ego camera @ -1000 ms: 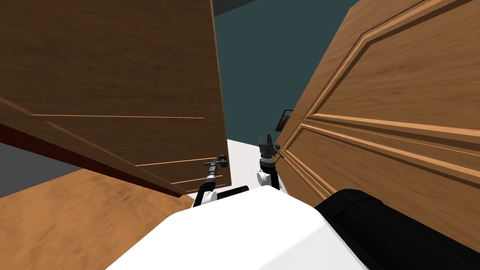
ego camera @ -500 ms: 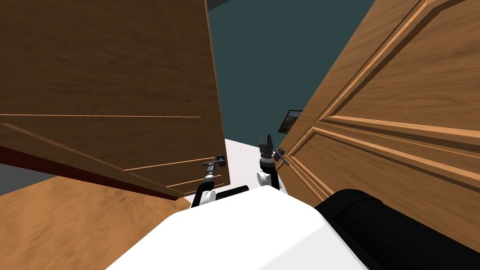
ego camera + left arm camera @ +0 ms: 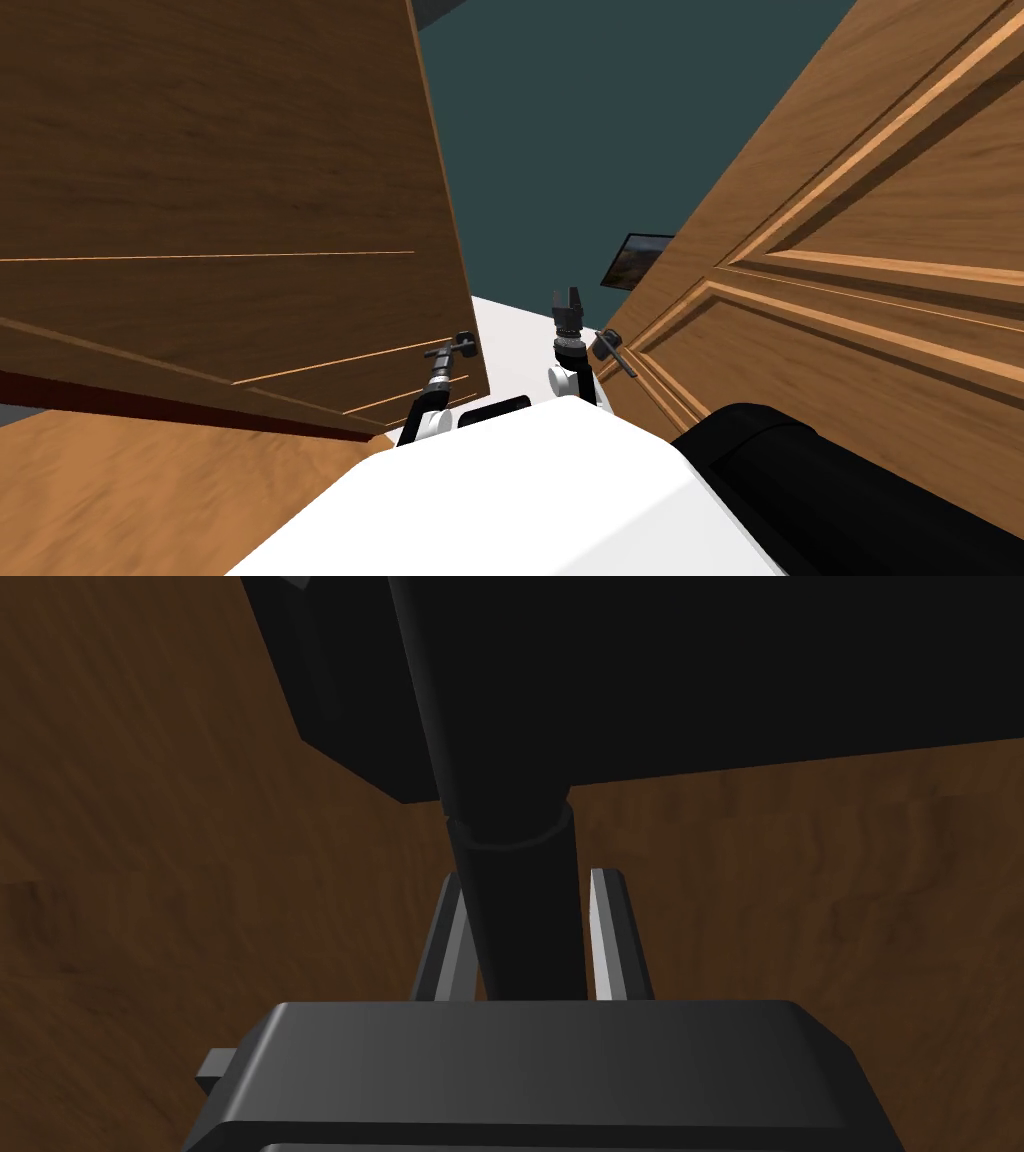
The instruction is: Push the door open
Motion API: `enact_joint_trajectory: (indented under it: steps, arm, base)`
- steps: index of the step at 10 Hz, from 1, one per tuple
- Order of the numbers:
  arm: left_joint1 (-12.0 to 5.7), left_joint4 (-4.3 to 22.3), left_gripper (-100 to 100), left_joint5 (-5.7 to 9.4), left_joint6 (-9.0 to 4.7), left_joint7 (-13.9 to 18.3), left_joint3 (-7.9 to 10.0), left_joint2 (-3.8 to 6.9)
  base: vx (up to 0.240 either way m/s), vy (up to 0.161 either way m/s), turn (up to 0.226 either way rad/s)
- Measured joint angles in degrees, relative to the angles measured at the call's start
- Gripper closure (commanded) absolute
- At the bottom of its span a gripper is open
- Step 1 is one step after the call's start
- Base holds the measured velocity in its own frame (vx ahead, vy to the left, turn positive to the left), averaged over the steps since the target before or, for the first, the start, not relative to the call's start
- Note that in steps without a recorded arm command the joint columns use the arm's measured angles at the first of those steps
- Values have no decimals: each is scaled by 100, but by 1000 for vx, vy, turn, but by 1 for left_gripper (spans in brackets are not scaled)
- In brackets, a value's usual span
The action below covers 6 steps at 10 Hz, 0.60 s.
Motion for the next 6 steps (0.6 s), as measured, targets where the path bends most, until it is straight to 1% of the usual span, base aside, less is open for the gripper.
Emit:
enact_joint_trajectory:
  steps: [2, 3, 4, 5, 6]
  arm:
    - [-120, 105, 100, 27, -47, -2, 91, 45]
    - [-142, 88, 100, 47, -13, -4, 146, 77]
    - [-140, 88, 100, 74, -22, 21, 188, 148]
    - [-142, 100, 100, 90, -48, 38, 220, 182]
    - [-126, 72, 100, 88, -39, 15, 248, 157]
  base:
    - [143, -42, 37]
    - [142, -43, 48]
    - [120, -25, 26]
    - [93, -28, 36]
    - [88, -29, 60]
